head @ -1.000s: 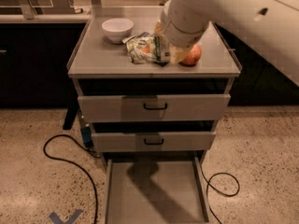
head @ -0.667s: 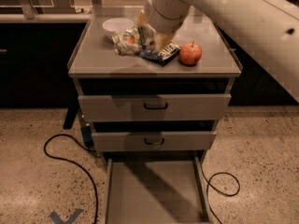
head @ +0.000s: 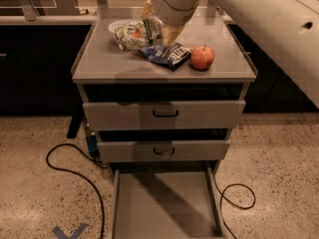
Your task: Pick 7up can from bottom drawer and place on counter
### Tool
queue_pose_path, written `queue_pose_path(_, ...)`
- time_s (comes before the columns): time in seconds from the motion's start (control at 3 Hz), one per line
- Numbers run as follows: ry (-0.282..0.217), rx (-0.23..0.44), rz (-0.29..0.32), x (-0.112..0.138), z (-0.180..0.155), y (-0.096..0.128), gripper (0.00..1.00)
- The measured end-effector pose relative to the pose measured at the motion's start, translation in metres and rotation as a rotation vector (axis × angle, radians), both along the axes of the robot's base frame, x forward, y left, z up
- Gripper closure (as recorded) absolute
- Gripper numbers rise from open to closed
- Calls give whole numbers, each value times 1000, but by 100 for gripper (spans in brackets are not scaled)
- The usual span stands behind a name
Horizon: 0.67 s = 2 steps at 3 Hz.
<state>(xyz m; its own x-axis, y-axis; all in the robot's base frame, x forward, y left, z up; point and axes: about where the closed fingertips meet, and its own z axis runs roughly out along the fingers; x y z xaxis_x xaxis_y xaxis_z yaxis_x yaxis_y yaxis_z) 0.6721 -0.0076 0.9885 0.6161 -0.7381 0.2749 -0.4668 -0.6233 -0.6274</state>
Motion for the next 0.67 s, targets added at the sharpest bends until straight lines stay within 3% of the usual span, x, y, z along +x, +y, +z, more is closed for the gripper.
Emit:
queue_pose_path(0.33, 19, 6, 22, 20, -13, 0, 100)
queue_pose_path(0.67, 36, 41, 92, 57, -36, 17, 100)
